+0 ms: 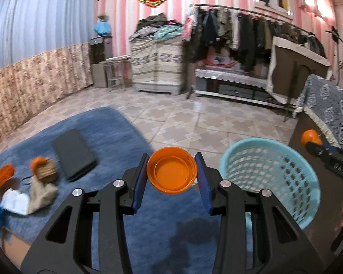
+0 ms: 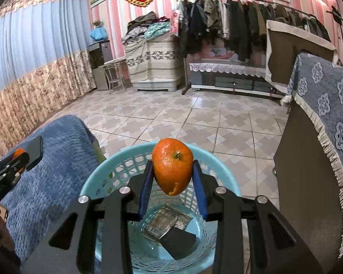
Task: Collect trash
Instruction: 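Carry the tangerine and orange bowl over the blue basket and release both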
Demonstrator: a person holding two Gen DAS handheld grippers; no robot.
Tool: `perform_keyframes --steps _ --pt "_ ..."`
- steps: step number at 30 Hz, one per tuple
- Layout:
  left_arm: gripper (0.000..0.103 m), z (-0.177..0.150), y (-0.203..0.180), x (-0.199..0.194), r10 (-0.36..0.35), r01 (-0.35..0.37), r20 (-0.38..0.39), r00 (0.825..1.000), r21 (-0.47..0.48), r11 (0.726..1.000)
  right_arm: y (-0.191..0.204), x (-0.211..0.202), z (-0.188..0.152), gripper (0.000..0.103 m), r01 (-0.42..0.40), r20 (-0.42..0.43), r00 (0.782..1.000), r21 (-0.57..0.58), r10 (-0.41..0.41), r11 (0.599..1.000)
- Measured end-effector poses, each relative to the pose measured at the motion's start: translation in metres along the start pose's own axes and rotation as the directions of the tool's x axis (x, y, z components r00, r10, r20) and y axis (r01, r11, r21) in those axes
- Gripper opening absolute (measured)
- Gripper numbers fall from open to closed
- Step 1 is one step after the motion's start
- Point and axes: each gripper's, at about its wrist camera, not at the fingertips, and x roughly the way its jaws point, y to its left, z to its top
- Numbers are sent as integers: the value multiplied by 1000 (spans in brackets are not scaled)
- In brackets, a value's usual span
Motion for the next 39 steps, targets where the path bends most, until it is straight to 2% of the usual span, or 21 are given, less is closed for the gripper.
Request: perform_keyframes --steps 7,12,17,25,27,29,32,35,39 --pt "39 4 -59 21 -112 112 -3 994 70 991 -15 2 2 34 24 2 1000 46 -24 999" --pt "39 1 -90 38 -148 150 -26 989 131 980 -24 9 0 34 35 -21 999 71 -33 997" --pt "39 1 -98 53 -187 192 -58 981 118 974 -29 13 0 34 45 -37 998 95 -42 994" --pt "39 6 -102 62 -193 200 -65 979 119 973 -23 21 1 34 48 -68 997 88 -42 995" --pt "47 8 -98 62 -189 195 -65 980 115 974 -20 21 1 34 47 -69 997 77 -41 996" --pt "64 13 -90 59 -174 178 -50 984 92 980 -16 22 0 34 44 -73 997 67 -39 997" --pt "74 21 -76 53 -156 157 -27 987 58 986 -13 24 0 34 39 -79 996 57 -34 998" --pt "82 26 -65 48 -118 119 -11 993 51 992 -7 25 1 34 29 -79 997 50 -25 998" --pt "87 28 -54 37 -71 70 8 997 63 996 0 26 0 35 21 -79 997 34 -18 999"
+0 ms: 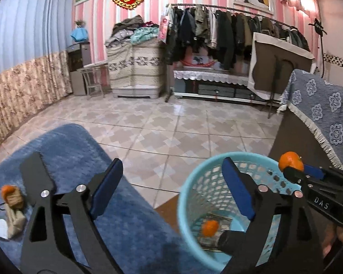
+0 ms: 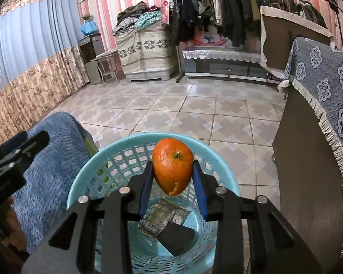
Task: Collect trash
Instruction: 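Carry the tangerine and orange bowl over the blue basket and release both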
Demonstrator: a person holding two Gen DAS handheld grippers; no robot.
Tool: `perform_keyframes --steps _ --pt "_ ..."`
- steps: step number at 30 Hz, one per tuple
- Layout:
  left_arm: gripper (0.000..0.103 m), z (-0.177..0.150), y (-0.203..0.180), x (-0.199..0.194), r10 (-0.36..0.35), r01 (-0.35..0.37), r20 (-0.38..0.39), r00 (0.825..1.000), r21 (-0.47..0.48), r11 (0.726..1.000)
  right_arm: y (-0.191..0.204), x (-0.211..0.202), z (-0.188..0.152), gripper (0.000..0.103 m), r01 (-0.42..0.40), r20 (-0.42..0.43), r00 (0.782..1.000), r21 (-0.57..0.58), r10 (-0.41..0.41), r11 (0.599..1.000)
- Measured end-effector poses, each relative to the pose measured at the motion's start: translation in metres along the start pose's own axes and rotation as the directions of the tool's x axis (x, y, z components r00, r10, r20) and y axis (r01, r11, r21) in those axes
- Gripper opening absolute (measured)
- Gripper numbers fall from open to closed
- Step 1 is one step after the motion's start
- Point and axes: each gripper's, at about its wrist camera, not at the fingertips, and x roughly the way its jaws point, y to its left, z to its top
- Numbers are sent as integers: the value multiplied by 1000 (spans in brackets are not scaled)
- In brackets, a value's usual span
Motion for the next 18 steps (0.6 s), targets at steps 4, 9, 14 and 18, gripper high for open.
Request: perform_keyframes --steps 4,9,14,18 --pt "89 1 15 -11 42 -41 10 999 -14 999 7 2 -2 36 -5 0 1000 -15 5 1000" --pt "91 0 30 -21 80 -80 19 997 -29 996 4 2 -3 49 15 17 1000 -9 -15 1000" --pt "91 -2 44 -29 104 -103 18 994 -54 993 9 -3 0 79 35 49 998 -19 -34 999" --pt "94 -4 55 -38 124 -122 28 992 -71 990 12 -4 1 88 30 50 998 -20 -29 999"
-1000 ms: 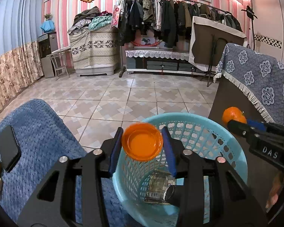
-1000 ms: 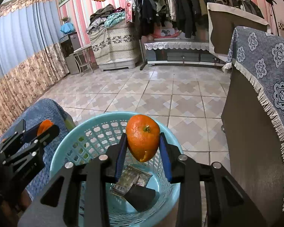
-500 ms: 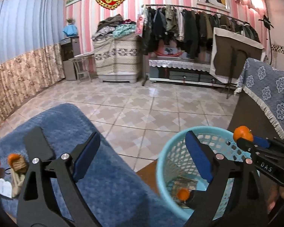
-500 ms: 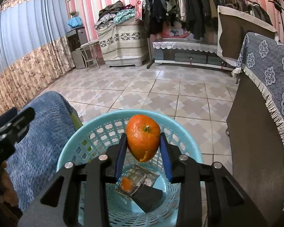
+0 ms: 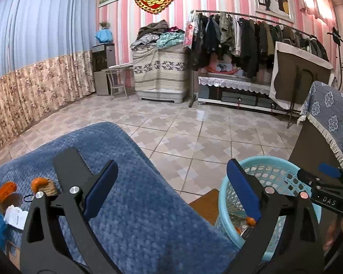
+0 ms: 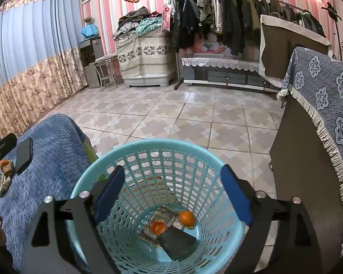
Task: Collect trash
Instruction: 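Carry the tangerine and orange bowl over the blue basket and release both, then move both open tools back over the bed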
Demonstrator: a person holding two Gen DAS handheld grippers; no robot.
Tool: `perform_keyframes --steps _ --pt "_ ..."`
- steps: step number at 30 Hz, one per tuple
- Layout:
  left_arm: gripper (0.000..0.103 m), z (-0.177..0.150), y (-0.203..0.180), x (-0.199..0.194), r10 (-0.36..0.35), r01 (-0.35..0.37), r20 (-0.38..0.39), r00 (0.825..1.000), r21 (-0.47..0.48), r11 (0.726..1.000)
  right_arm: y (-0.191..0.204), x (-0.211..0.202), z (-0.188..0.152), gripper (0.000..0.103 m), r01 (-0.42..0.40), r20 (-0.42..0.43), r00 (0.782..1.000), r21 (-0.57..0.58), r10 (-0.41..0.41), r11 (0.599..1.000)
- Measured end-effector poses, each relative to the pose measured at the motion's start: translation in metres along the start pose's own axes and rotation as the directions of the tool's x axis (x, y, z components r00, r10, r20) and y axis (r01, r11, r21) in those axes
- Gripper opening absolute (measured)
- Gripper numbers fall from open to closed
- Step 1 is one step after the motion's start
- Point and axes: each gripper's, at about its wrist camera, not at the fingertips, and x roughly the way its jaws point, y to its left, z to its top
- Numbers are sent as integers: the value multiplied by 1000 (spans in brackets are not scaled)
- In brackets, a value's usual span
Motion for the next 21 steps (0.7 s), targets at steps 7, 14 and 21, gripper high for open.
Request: perform_keyframes --steps 7,14,21 --pt "94 0 21 -12 20 -20 5 1000 -37 999 6 -2 3 92 6 6 1000 -7 -6 1000" --pt "95 -5 46 -26 55 -54 11 998 -58 997 22 -6 4 92 1 19 1000 -27 -1 1000" --pt "98 -14 76 -43 85 -84 8 996 -101 991 44 -10 2 98 -17 30 999 -41 18 999"
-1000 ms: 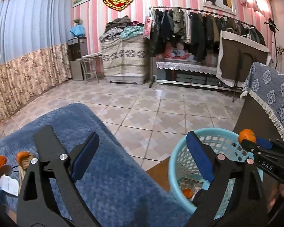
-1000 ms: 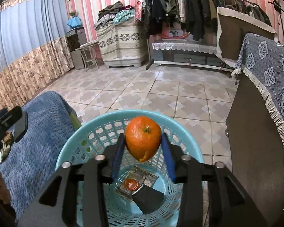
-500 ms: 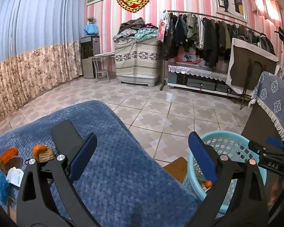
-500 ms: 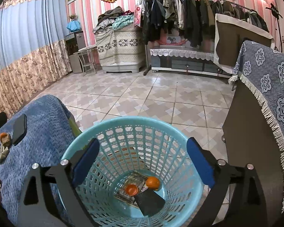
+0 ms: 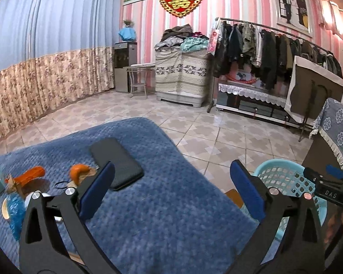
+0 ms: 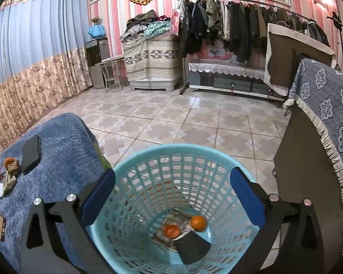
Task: Collect trash
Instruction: 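Move both open tools back over the bed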
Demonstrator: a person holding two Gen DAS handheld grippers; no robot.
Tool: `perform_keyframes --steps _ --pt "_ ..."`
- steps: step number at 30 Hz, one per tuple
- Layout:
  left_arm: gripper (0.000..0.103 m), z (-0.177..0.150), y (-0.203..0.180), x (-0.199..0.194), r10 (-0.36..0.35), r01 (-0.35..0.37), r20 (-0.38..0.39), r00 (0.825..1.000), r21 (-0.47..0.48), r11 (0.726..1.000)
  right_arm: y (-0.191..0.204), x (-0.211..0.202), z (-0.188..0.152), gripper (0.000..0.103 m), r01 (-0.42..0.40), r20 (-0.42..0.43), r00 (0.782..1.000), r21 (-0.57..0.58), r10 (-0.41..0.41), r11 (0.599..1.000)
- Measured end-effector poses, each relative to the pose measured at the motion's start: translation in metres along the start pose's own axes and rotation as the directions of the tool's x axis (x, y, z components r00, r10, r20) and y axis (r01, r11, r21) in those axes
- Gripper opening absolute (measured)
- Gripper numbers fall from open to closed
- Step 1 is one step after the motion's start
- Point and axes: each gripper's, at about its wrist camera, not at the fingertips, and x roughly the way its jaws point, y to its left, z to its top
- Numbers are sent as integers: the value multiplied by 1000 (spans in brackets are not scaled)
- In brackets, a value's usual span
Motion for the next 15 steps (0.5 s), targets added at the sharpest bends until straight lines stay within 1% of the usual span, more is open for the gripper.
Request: perform_keyframes --steps 2,6,10,12,15 --pt "98 -2 11 -5 11 -11 -1 1000 -10 1000 10 0 -2 98 -18 0 1000 -8 18 1000" --pt "98 -7 34 -15 41 -41 -2 999 -35 999 33 -3 -5 98 -27 2 1000 -47 28 999" --pt "98 -15 65 -29 85 -85 -5 996 -72 994 53 -4 -7 98 -58 0 998 -66 58 996" --pt "98 -18 80 -34 115 -115 -5 993 -86 990 63 -4 -10 99 -80 -8 997 -72 79 994" --pt "98 -24 105 -42 156 -155 -7 988 -112 982 82 -4 -14 99 -149 -27 989 -78 147 986"
